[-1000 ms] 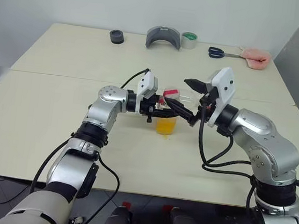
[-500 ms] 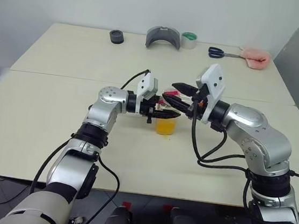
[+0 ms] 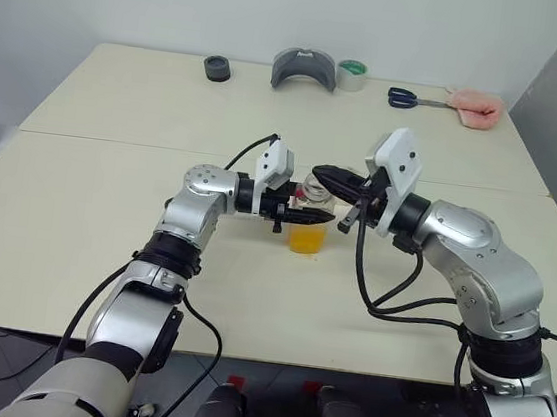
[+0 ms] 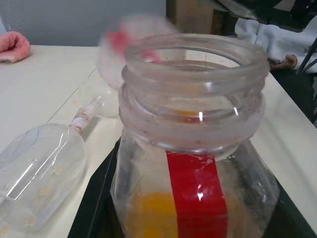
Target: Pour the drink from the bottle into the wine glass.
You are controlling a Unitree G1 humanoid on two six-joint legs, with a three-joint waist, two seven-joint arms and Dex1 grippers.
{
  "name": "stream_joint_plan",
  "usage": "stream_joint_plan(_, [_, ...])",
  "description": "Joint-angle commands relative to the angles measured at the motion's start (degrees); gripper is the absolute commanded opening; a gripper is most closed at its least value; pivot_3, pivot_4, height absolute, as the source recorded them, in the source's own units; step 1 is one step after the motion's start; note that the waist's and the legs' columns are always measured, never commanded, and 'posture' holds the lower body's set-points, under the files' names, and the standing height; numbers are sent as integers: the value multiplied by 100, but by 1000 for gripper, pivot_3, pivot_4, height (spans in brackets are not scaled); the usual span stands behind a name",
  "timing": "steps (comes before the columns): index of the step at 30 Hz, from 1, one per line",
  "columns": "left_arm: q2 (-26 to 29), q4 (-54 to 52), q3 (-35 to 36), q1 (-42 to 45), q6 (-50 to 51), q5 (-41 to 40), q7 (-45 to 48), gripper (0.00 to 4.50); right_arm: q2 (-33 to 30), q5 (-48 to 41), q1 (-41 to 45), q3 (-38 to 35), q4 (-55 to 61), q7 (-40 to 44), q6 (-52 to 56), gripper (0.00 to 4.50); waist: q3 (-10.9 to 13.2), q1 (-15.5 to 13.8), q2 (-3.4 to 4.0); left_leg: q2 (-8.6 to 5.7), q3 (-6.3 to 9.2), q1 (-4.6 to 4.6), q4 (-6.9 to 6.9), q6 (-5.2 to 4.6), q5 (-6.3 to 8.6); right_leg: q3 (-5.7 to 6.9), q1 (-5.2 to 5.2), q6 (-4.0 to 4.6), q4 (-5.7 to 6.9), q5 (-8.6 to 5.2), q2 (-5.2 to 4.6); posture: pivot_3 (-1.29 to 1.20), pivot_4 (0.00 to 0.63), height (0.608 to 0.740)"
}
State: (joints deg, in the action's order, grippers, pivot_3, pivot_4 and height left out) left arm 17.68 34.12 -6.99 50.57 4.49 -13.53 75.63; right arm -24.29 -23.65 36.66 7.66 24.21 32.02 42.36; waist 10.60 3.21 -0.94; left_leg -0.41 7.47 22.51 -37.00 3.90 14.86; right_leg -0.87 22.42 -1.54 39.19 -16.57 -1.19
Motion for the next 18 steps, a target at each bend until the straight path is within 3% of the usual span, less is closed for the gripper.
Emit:
stream_joint_plan(1, [-2, -177, 69, 125, -133, -65, 5, 1761, -89, 37, -51, -236, 230, -62, -124, 0, 0, 0, 0, 0, 0, 0, 0, 0, 0, 0, 0, 0, 0, 0, 0, 0, 150, 740])
stream_joint_plan(8, [168, -192, 170, 27, -137, -48, -119, 1761, -532, 242, -406, -477, 235, -38, -197, 0, 0, -4, 0, 0, -2, 0, 0, 0, 0, -1, 0, 0, 0, 0, 0, 0, 150, 740])
stream_joint_plan(18, [769, -430, 891, -361, 107, -200, -1061, 1761, -1465, 968, -2030, -463, 234, -110, -204, 0, 0, 5, 0, 0, -5, 0, 1, -1, 1, -4, 0, 0, -1, 0, 0, 0, 150, 740])
